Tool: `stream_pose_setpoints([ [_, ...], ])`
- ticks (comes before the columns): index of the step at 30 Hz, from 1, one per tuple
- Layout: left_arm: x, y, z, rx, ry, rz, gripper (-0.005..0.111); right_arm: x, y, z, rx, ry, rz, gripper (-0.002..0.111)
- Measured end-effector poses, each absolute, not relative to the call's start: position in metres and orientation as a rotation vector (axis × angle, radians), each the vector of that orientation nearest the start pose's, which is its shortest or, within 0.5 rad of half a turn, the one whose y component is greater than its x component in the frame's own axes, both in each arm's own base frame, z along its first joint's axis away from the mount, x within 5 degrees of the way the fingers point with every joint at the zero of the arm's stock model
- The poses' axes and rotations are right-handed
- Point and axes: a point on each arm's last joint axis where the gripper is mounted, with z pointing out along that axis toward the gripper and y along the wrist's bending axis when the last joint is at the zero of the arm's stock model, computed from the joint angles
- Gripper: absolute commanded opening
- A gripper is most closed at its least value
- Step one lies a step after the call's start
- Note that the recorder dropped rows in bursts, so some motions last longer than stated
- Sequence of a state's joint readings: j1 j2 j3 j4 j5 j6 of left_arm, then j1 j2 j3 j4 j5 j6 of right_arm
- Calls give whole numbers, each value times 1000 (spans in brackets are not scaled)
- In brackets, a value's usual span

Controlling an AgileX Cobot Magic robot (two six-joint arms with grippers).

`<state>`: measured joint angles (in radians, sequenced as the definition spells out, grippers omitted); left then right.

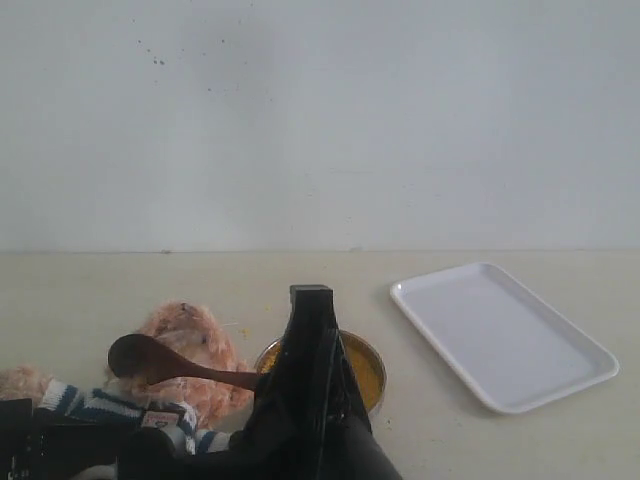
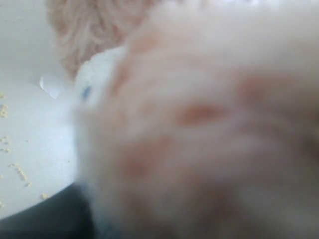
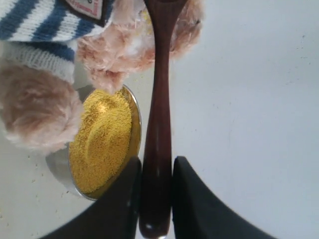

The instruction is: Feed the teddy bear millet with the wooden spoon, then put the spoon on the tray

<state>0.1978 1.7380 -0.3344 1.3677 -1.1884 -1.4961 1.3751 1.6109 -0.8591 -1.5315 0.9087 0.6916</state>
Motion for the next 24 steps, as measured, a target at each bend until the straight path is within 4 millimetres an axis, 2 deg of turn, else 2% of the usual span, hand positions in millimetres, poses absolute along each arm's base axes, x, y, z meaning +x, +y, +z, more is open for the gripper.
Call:
stream_pose_setpoints([
  [8,207,-43,129,-166,2219,-1471,4,131,282,231,-1568,1295,-725,0],
  [12,206,-43,129,-158,2224,-1473,4,135,279,235,-1477,1340,-734,0],
  [22,206,-43,129,-127,2222,-1463,4,139,273,232,-1459,1417,-739,0],
  [24,206,-43,129,-120,2220,-1459,4,140,271,233,-1413,1439,-754,0],
])
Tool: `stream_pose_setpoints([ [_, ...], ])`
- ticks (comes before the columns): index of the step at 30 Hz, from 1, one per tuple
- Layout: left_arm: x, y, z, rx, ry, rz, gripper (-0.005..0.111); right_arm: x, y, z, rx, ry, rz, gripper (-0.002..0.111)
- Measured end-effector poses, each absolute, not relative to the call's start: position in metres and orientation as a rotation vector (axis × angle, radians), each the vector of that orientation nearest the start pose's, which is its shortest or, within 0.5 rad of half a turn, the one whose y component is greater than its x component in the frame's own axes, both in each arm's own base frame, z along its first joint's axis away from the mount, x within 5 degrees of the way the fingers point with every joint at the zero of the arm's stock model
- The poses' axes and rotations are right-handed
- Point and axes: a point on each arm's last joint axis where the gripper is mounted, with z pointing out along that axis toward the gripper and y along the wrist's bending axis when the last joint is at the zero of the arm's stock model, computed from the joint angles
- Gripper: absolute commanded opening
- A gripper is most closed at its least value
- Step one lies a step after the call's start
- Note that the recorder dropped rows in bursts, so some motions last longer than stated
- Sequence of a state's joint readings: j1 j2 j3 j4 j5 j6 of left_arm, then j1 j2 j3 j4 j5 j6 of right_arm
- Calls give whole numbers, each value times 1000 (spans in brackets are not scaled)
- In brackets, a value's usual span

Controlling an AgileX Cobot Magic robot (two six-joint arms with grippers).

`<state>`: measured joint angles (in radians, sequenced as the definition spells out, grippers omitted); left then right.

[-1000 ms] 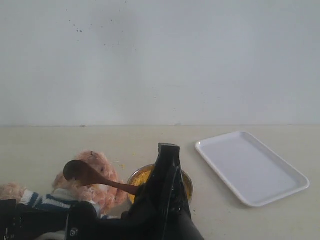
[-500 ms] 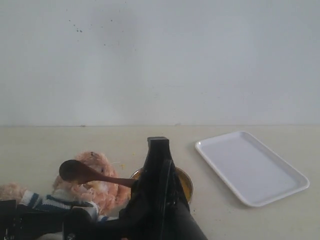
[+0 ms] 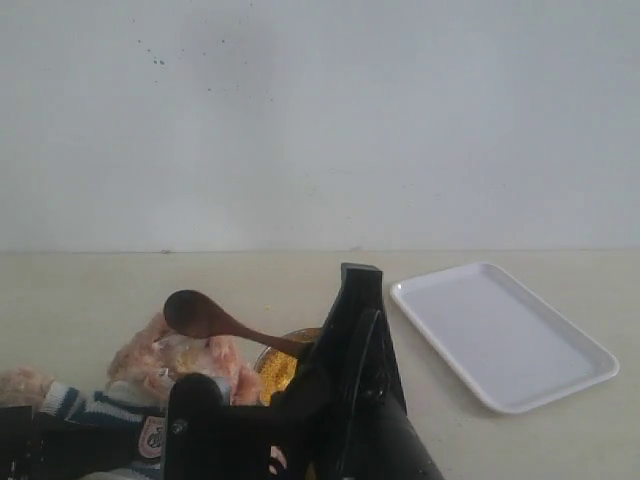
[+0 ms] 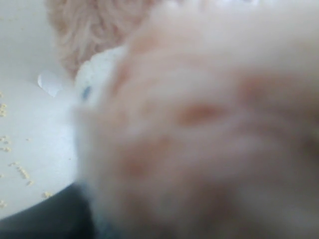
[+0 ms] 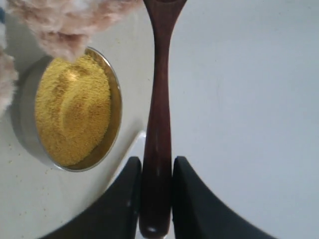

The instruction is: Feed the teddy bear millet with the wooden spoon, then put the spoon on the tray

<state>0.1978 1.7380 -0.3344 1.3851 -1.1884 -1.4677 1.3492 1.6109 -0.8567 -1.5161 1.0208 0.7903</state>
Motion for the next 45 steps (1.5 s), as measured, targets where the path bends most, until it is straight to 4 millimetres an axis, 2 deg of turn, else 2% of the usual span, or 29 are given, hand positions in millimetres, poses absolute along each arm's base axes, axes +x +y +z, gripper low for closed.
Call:
stream_pose_setpoints([
  [3,206,-43,129,-116,2219,-1457,4,143,267,237,-1320,1464,-776,0],
  [7,206,-43,129,-85,2212,-1443,4,148,264,238,-1336,1516,-698,0],
  [10,206,-43,129,-67,2208,-1434,4,168,258,239,-1327,1691,-496,0],
  [14,205,-43,129,-49,2205,-1427,4,207,238,246,-1213,1962,-279,0],
  [18,205,-43,129,-36,2202,-1420,4,228,224,261,-1193,2118,-168,0],
  [22,205,-43,129,15,2188,-1395,4,245,212,289,-1290,2282,-180,0],
  [24,205,-43,129,23,2186,-1391,4,256,214,304,-1309,2324,-191,0],
  [26,205,-43,129,23,2186,-1391,4,271,226,315,-1359,2276,-202,0],
  [28,206,-43,129,17,2183,-1389,4,288,241,306,-1490,2222,-257,0],
  [29,207,-43,129,5,2177,-1385,4,299,249,294,-1564,2218,-325,0],
  [31,206,-43,129,20,2182,-1381,4,309,253,280,-1599,2242,-385,0],
  [36,209,-39,123,28,2217,-1272,4,310,249,277,-1665,2258,-458,0],
  [38,210,-38,121,23,2233,-1238,4,314,249,269,-1704,2250,-518,0],
  [45,210,-37,121,24,2239,-1228,4,315,248,260,-1746,2277,-551,0],
])
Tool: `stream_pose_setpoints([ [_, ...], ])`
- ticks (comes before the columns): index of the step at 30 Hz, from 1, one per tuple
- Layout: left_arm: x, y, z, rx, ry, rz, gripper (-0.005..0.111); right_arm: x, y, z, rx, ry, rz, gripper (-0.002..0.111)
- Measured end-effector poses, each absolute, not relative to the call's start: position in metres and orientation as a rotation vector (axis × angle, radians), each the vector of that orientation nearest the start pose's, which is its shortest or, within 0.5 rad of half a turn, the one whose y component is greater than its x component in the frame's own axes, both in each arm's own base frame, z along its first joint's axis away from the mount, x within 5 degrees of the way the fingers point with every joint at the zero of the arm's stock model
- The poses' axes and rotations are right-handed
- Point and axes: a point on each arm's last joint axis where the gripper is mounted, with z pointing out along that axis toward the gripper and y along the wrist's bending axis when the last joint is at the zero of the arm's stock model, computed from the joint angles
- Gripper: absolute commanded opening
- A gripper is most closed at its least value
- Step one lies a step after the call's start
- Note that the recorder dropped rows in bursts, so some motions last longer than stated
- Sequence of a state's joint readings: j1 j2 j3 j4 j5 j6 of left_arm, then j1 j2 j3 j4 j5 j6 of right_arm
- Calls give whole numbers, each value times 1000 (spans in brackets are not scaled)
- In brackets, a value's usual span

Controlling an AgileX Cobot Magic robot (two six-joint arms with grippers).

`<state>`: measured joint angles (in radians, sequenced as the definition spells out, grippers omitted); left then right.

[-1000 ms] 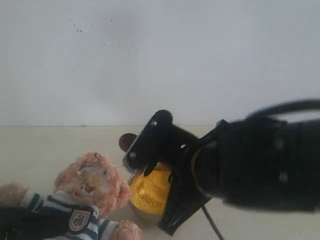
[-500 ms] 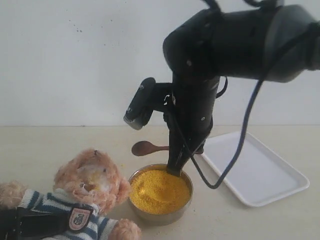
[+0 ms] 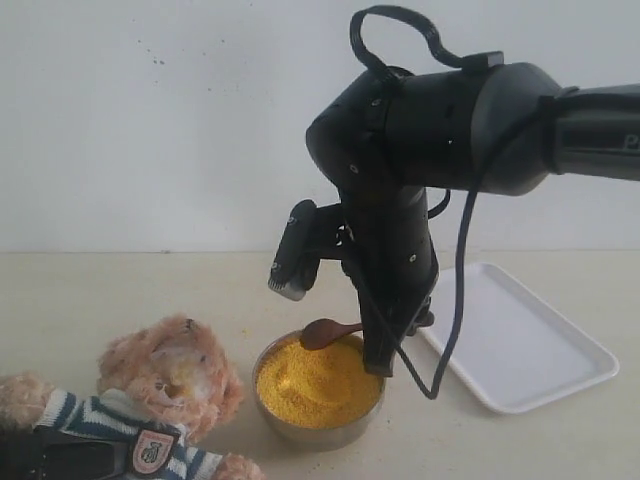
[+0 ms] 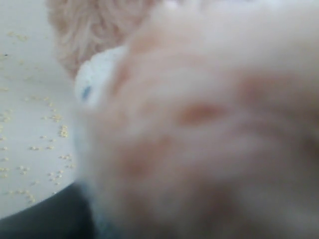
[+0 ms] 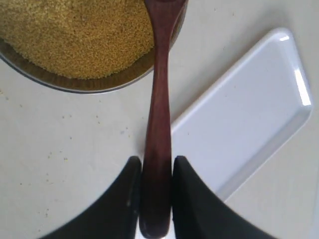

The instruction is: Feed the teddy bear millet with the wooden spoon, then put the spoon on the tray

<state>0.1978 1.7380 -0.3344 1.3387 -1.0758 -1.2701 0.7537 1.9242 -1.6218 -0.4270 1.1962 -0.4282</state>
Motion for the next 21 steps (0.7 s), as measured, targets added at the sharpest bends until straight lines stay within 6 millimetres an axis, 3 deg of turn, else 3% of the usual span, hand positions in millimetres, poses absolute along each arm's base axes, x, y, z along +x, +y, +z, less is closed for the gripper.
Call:
stream_pose_setpoints([
  [8,210,-37,121,24,2239,-1228,4,310,257,246,-1792,2345,-385,0],
  [21,209,-38,120,27,2245,-1233,4,309,257,245,-1744,2391,-362,0],
])
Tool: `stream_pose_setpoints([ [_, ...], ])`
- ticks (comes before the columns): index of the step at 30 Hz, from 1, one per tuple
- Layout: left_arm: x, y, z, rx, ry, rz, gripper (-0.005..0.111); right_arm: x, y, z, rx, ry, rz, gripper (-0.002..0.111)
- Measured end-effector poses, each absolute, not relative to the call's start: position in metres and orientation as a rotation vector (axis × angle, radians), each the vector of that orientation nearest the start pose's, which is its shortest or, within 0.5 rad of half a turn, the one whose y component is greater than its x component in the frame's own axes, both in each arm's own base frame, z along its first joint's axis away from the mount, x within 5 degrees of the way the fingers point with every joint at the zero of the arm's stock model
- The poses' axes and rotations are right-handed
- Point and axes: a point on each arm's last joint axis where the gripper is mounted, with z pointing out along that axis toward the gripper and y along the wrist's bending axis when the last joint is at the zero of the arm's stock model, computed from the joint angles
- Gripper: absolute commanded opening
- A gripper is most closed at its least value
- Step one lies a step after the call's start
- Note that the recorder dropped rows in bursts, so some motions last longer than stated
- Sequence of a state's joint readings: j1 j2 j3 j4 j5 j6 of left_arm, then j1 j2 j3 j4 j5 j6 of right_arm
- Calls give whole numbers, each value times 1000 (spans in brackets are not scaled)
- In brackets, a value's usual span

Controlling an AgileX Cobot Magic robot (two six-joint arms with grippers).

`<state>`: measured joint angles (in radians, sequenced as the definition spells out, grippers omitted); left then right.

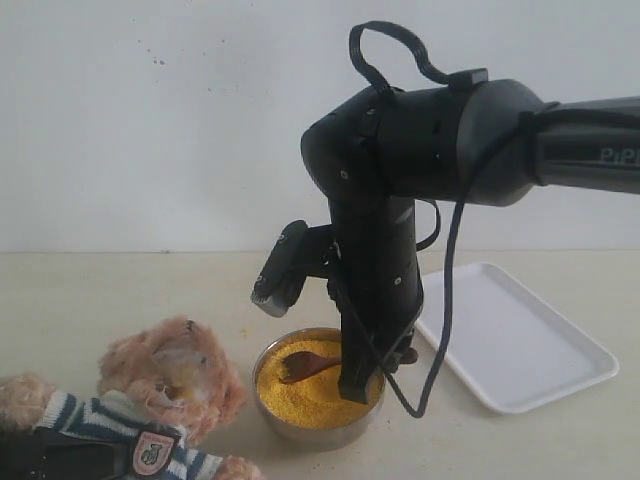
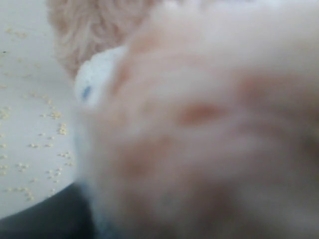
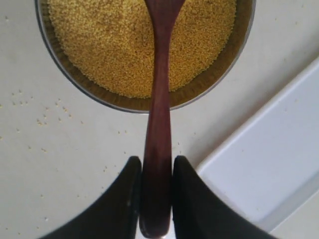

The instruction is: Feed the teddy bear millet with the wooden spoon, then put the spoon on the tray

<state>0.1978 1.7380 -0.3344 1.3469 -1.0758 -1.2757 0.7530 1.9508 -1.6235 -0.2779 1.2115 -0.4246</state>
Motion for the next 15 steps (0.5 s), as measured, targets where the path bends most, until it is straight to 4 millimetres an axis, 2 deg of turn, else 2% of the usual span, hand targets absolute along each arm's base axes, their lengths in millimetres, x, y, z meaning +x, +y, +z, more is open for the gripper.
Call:
stream_pose_setpoints([
  [5,209,-38,120,-2,2251,-1247,4,308,256,249,-1715,2400,-357,0],
  [10,211,-37,121,-146,2254,-1292,4,308,250,262,-1665,2393,-327,0],
  [15,214,-38,126,-260,2207,-1379,4,311,241,270,-1594,2440,-223,0],
])
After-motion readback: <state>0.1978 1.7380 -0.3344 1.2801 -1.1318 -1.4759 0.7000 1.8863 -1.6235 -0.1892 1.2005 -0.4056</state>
